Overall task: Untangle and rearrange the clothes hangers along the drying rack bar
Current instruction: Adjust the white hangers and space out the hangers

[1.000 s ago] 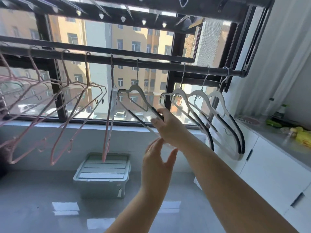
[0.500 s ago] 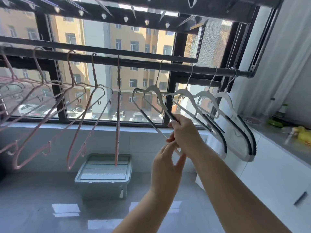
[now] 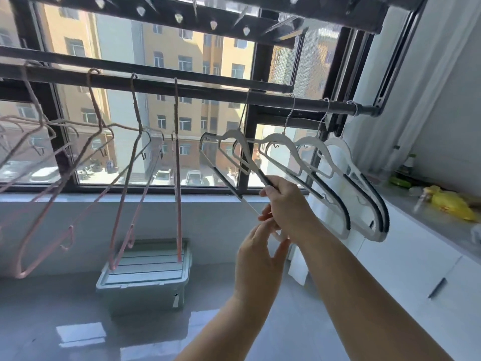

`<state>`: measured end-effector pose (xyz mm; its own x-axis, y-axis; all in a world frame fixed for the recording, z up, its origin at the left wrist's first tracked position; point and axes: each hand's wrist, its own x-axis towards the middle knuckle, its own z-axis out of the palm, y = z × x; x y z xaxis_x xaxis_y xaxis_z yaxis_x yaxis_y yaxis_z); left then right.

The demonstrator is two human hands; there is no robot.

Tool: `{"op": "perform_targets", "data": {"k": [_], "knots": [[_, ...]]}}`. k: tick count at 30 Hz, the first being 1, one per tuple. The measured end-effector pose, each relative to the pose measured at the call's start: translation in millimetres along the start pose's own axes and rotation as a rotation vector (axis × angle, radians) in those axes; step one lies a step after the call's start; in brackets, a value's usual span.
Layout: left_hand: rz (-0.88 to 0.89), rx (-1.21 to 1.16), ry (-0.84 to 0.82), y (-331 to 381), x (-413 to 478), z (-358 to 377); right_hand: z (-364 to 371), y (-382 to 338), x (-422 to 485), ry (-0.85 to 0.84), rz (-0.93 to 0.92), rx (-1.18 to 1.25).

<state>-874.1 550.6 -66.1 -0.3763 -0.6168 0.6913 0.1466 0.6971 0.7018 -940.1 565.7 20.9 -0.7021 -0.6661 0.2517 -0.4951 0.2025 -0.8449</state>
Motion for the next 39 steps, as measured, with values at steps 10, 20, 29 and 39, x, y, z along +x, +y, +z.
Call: {"op": "perform_targets", "data": {"k": [10,20,29,39], "knots": [[0.183,0.212,0.209,13,13,-83,12,-43,-15,0.226,-0.484,-0.339],[-0.164,0.226,0.054,-19,0,-138,111,-59,-14,-0.273,-0.117,0.118],[-0.002,0.163,0.074,-29,-5,-129,116,-52,-13,-0.015,-0.191,0.287],[0.022,0.136,-0.018,-33,-10,-120,102,-51,-12,-0.024,-0.166,0.194]]}}
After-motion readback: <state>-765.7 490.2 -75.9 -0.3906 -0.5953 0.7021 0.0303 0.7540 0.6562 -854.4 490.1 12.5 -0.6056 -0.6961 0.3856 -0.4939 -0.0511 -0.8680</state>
